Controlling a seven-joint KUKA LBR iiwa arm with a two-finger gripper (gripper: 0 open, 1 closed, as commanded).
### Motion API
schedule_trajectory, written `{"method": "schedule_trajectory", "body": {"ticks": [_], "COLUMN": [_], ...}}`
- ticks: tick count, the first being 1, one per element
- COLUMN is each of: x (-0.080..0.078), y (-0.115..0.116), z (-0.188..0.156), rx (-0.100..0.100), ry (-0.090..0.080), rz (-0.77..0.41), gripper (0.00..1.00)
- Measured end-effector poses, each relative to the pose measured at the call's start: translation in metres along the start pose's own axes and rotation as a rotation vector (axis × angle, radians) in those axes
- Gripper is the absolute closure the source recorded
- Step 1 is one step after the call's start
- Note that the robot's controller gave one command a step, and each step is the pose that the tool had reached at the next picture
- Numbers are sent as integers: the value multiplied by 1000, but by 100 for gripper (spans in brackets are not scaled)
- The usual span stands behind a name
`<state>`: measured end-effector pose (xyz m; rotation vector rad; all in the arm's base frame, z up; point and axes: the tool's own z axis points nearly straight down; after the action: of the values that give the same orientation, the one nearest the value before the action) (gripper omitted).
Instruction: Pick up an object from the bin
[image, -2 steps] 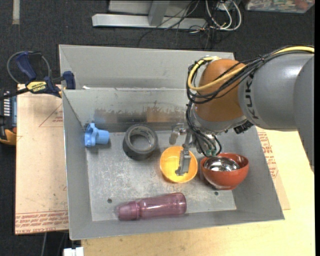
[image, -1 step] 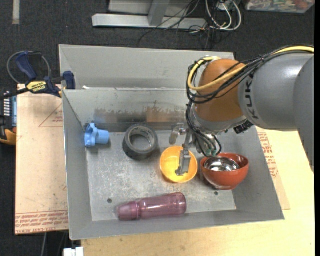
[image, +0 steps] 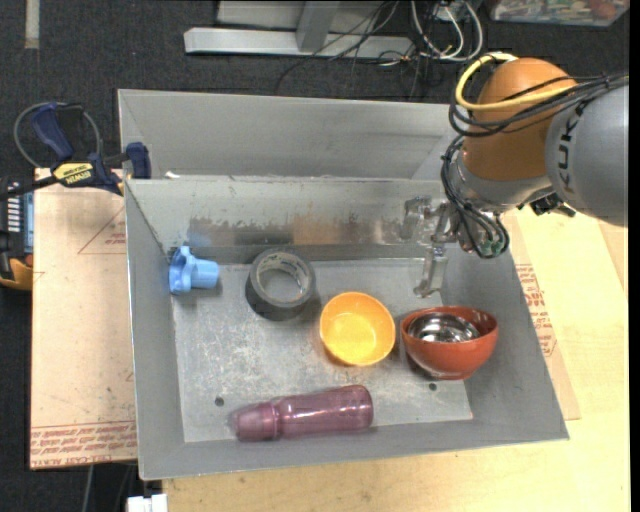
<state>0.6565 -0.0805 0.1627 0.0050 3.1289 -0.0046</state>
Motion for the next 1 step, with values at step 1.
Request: {"method": "schedule_trajectory", "body": {"ticks": [1], "x": [72], "y": [48], "z": [21], "rx": [-11], "ry": [17], "rz": [26], "gripper": [0]}}
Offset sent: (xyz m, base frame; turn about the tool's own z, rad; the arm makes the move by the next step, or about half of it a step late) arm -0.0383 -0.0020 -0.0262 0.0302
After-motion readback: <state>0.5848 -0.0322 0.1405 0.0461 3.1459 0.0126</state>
